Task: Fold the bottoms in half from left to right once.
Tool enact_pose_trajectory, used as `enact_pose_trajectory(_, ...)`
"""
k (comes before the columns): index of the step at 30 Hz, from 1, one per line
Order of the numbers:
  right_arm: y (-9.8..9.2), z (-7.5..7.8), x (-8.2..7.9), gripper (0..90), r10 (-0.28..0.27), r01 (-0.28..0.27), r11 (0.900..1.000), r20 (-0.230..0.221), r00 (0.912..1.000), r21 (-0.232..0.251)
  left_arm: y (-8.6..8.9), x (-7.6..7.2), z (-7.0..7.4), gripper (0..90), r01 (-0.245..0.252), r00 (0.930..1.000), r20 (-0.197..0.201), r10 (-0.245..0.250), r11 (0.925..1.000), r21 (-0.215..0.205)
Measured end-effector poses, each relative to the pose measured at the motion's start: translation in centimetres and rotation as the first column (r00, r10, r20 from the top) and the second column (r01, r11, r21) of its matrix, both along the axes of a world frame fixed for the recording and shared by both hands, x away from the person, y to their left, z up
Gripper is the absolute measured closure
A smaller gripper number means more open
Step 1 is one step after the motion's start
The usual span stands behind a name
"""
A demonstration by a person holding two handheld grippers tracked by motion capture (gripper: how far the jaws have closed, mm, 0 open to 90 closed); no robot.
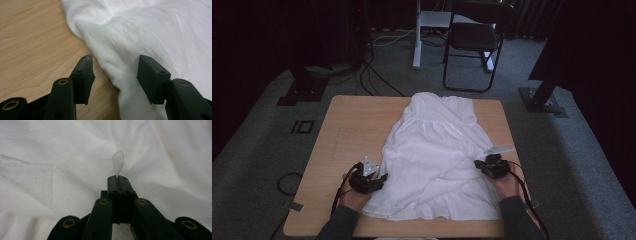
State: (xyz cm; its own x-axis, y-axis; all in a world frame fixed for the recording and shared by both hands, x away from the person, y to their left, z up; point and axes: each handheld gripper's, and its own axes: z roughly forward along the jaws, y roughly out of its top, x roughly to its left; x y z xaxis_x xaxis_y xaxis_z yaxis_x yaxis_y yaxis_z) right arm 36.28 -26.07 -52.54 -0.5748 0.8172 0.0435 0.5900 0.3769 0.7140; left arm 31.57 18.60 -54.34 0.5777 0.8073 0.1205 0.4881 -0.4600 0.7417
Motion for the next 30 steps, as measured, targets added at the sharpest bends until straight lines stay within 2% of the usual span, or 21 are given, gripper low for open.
enact_pose_trajectory(4,-4.1,1.8,-4.1,89.3,-0.030,0.026,0.996,0.056,0.9980,0.085,-0.1,-0.3,0.0,47.1,0.004,1.0000,0.001,-0.004,1.0000,-0.004)
enact_pose_trajectory(7,-7.3,2.1,-7.4,89.3,-0.060,0.049,0.990,0.079,0.9951,0.132,-0.4,-0.6,0.1,46.9,0.014,0.9999,-0.001,-0.014,0.9999,0.000)
enact_pose_trajectory(10,-9.3,1.7,-9.6,89.3,-0.059,0.048,0.990,0.082,0.9949,0.130,-0.7,-0.9,0.1,46.5,0.024,0.9997,0.000,-0.024,0.9997,0.005)
enact_pose_trajectory(12,-10.3,1.1,-10.8,88.5,-0.057,0.050,0.992,0.056,0.9968,0.118,-0.9,-1.1,0.0,46.4,0.029,0.9996,0.001,-0.029,0.9996,0.004)
enact_pose_trajectory(13,-10.6,0.7,-11.2,83.0,-0.059,0.055,0.993,0.035,0.9976,0.108,-0.9,-1.2,0.0,46.2,0.031,0.9995,-0.002,-0.031,0.9995,0.003)
enact_pose_trajectory(14,-10.8,0.4,-11.4,76.8,-0.070,0.068,0.993,0.022,0.9973,0.092,-1.0,-1.3,0.0,46.1,0.038,0.9993,-0.001,-0.038,0.9993,0.004)
enact_pose_trajectory(15,-10.9,-0.1,-11.6,69.5,-0.108,0.108,0.993,0.015,0.9940,0.040,-1.1,-1.4,0.0,46.0,0.042,0.9991,-0.001,-0.042,0.9991,0.006)
enact_pose_trajectory(16,-10.9,-0.3,-11.7,65.6,-0.130,0.130,0.991,0.011,0.9915,0.015,-1.3,-1.6,0.0,45.9,0.048,0.9989,-0.001,-0.048,0.9988,0.008)
enact_pose_trajectory(17,-11.0,-0.5,-11.7,59.4,-0.147,0.147,0.989,0.007,0.9891,0.021,-1.4,-1.7,0.0,45.6,0.053,0.9986,-0.002,-0.053,0.9985,0.014)
enact_pose_trajectory(19,-10.9,-0.3,-11.5,52.9,-0.146,0.144,0.985,0.023,0.9890,0.091,-1.7,-1.9,0.1,45.0,0.063,0.9980,0.003,-0.063,0.9978,0.022)
enact_pose_trajectory(20,-10.7,-0.2,-11.3,50.9,-0.152,0.148,0.984,0.034,0.9878,0.099,-1.8,-1.9,0.1,44.9,0.066,0.9978,0.006,-0.066,0.9974,0.027)
enact_pose_trajectory(23,-9.5,0.2,-10.2,48.0,-0.161,0.153,0.981,0.058,0.9853,0.121,-1.9,-1.9,0.0,44.7,0.070,0.9975,0.002,-0.070,0.9971,0.028)
enact_pose_trajectory(26,-8.0,-0.2,-8.8,48.7,-0.128,0.123,0.987,0.042,0.9909,0.108,-2.1,-2.0,-0.2,44.7,0.070,0.9975,-0.004,-0.070,0.9973,0.023)
enact_pose_trajectory(28,-6.5,-1.3,-7.7,48.8,-0.083,0.082,0.993,0.005,0.9966,0.086,-2.2,-2.1,-0.5,44.6,0.079,0.9968,-0.012,-0.079,0.9964,0.032)
enact_pose_trajectory(30,-5.8,-2.4,-7.0,50.0,-0.082,0.084,0.994,-0.043,0.9958,0.064,-2.4,-2.4,-0.8,44.6,0.083,0.9964,-0.020,-0.082,0.9958,0.038)
